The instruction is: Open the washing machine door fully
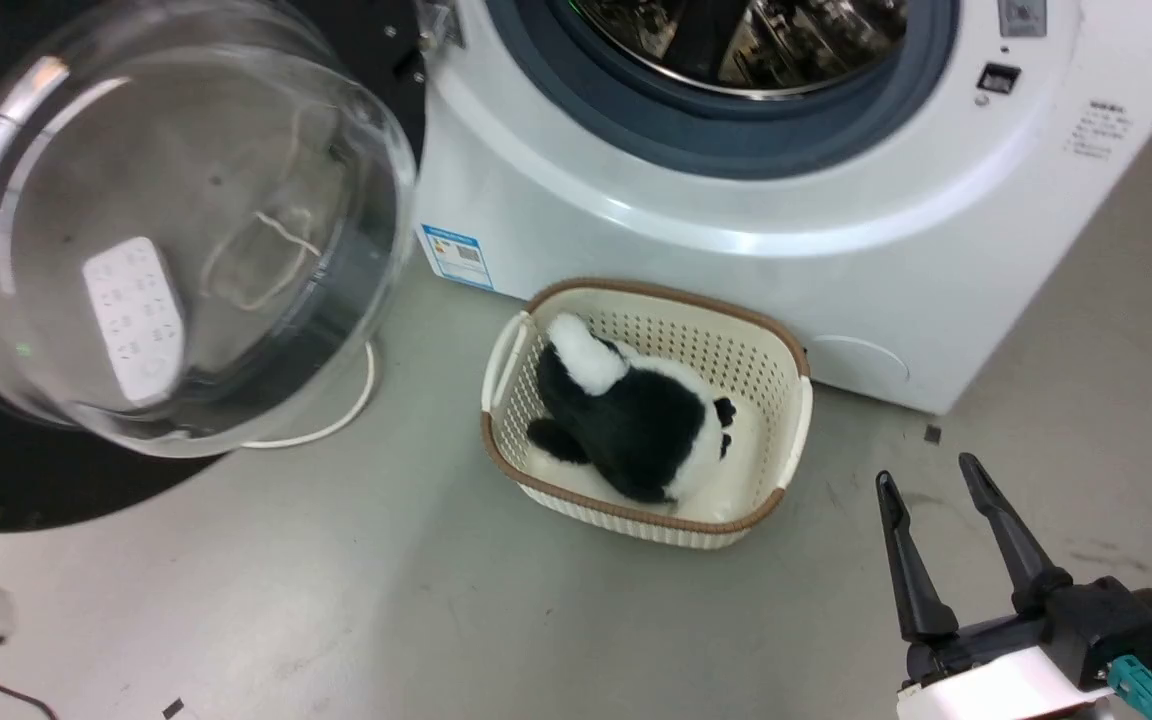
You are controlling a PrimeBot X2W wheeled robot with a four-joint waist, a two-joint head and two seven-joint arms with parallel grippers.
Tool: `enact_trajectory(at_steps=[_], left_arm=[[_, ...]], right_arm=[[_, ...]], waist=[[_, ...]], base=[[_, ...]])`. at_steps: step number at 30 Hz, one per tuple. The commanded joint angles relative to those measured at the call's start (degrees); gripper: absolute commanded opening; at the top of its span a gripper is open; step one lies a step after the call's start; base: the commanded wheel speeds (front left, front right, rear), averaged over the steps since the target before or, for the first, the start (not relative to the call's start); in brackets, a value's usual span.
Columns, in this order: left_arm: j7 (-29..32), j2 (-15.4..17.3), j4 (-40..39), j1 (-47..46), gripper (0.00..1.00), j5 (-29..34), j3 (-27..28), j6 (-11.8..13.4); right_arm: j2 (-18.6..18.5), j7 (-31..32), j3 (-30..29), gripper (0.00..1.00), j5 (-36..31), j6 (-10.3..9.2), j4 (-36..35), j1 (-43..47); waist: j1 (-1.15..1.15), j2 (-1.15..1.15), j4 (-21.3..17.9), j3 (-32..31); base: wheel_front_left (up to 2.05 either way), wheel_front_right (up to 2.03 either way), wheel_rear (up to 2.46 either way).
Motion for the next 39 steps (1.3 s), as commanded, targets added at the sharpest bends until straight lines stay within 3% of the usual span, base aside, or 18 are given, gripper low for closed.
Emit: enact_trajectory(at_steps=[1,8,15,22,30,33,34,35,39], left_arm=[[-0.65,0.80,1.52,-1.76,0.00,-0.61,0.45,-0.67],[-1.63,4.49,11.73,-8.62,0.00,-2.22,1.07,-3.79],[-3.29,7.24,21.33,-13.77,0.00,-2.19,1.51,-5.28],[-4.25,6.95,20.80,-13.85,0.00,0.75,1.45,-6.42],[-4.29,-1.51,2.15,-6.34,0.00,5.09,3.40,-7.90],[-4.29,-5.47,-5.03,-2.15,0.00,7.49,1.58,-8.18],[-4.29,-5.47,-5.03,-2.15,0.00,7.49,1.58,-8.18],[-4.29,-8.06,-8.58,0.63,0.00,9.24,-0.56,-8.22],[-4.30,-10.94,-12.25,4.35,0.00,11.78,-4.20,-8.32]], right_arm=[[0.13,-0.25,0.00,1.00,-0.49,0.05,-0.12,-0.85],[0.13,-0.25,0.04,1.00,-1.26,0.05,-0.16,-2.01],[0.13,-0.25,0.12,1.00,-1.19,0.05,0.24,-2.53],[0.13,-0.25,-0.48,1.00,-0.33,0.05,0.51,-1.96],[0.13,-0.25,-2.68,1.00,-0.01,0.05,0.02,-0.18],[0.13,-0.25,-3.47,1.00,-0.48,0.05,-0.44,0.62],[0.13,-0.25,-3.47,1.00,-0.48,0.05,-0.44,0.62],[0.13,-0.25,-4.15,1.00,-0.74,0.05,-0.65,1.19],[0.13,-0.25,-4.69,1.00,-1.61,0.05,-0.73,2.22]], waist=[[-0.01,0.00,-1.13,1.29],[-0.01,0.00,-2.62,3.36],[-0.01,0.00,-3.72,3.31],[-0.01,0.00,-4.31,0.30],[-0.01,0.00,-5.81,-5.94],[-0.01,0.00,-7.14,-8.12],[-0.01,0.00,-7.14,-8.12],[-0.01,0.00,-8.18,-9.39],[-0.01,0.00,-9.73,-10.49]], base=[[0.00,0.00,0.00],[0.00,0.00,0.00],[0.00,0.00,0.00],[0.00,0.00,0.00],[0.00,0.00,0.00],[0.00,0.00,0.00],[0.00,0.00,0.00],[0.00,0.00,0.00],[0.00,0.00,0.00]])
